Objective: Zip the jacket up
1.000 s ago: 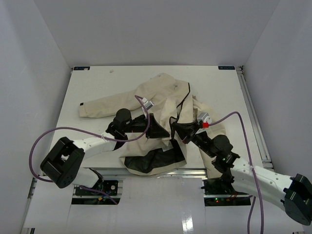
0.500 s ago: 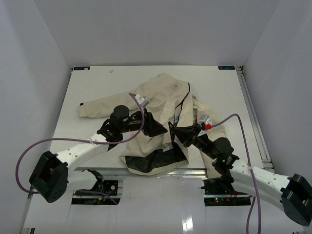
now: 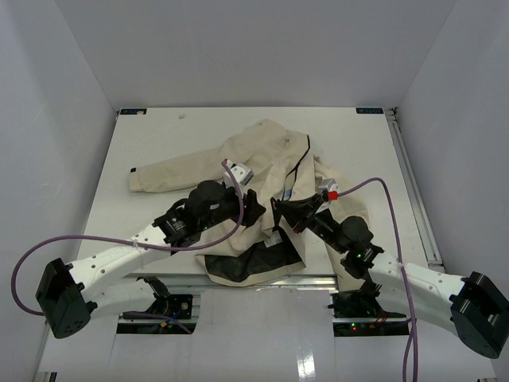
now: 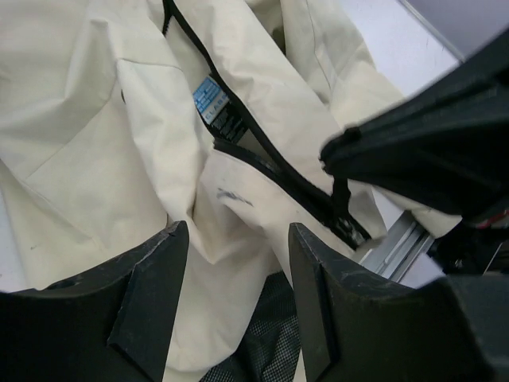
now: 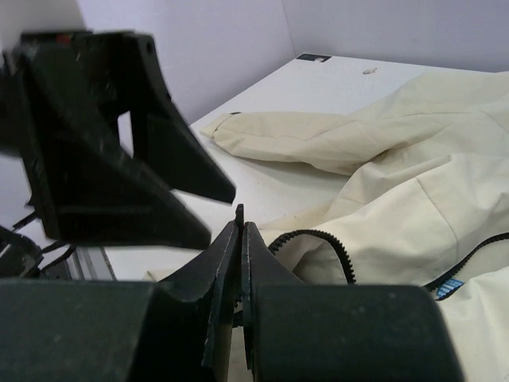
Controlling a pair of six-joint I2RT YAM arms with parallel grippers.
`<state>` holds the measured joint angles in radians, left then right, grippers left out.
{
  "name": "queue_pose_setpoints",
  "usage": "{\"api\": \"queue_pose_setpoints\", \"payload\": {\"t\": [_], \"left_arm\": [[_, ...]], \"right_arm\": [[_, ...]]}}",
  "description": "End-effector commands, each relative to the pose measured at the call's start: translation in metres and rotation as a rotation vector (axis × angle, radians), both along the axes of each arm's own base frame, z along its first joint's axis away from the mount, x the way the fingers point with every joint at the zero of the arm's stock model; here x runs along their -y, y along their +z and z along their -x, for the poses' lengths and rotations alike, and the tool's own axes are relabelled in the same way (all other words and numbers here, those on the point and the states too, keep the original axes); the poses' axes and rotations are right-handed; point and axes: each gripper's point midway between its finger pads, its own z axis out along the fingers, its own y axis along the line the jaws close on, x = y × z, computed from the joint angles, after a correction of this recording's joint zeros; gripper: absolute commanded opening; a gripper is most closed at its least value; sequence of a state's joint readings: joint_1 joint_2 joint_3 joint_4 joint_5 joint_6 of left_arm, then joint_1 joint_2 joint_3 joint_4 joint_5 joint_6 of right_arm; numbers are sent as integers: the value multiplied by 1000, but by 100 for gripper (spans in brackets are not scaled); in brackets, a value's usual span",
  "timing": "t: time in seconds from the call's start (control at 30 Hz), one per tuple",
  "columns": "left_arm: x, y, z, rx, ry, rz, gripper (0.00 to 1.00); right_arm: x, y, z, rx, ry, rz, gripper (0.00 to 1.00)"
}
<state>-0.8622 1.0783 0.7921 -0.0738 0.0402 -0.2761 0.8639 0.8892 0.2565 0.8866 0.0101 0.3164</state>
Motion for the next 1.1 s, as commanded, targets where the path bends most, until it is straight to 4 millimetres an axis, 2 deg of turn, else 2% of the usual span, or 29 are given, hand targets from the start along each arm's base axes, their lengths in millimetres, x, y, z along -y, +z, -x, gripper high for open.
{"api": "queue_pose_setpoints", "payload": {"t": [0.0,0.1,0.27,0.47,0.7,1.07], "left_arm": [[-5,-9,8,118,18,-151,63],[-1,-10,15,147,-4,-152,64],[-6,2,15,205,27,-134,64],[8,12,30,280,-25,-139,64],[25,2,41,306,-78,-178,64],[34,-8,34,341,-52,-239,61]], "right_arm": [[4,38,-19,14,-87,-88,8],[4,40,-21,7,-94,-95,8],[2,40,-21,-5,-90,-89,8],[1,36,-23,-17,-95,-82,8],[0,38,-23,-24,-90,-83,8],[0,38,-21,-29,-82,-85,8]]}}
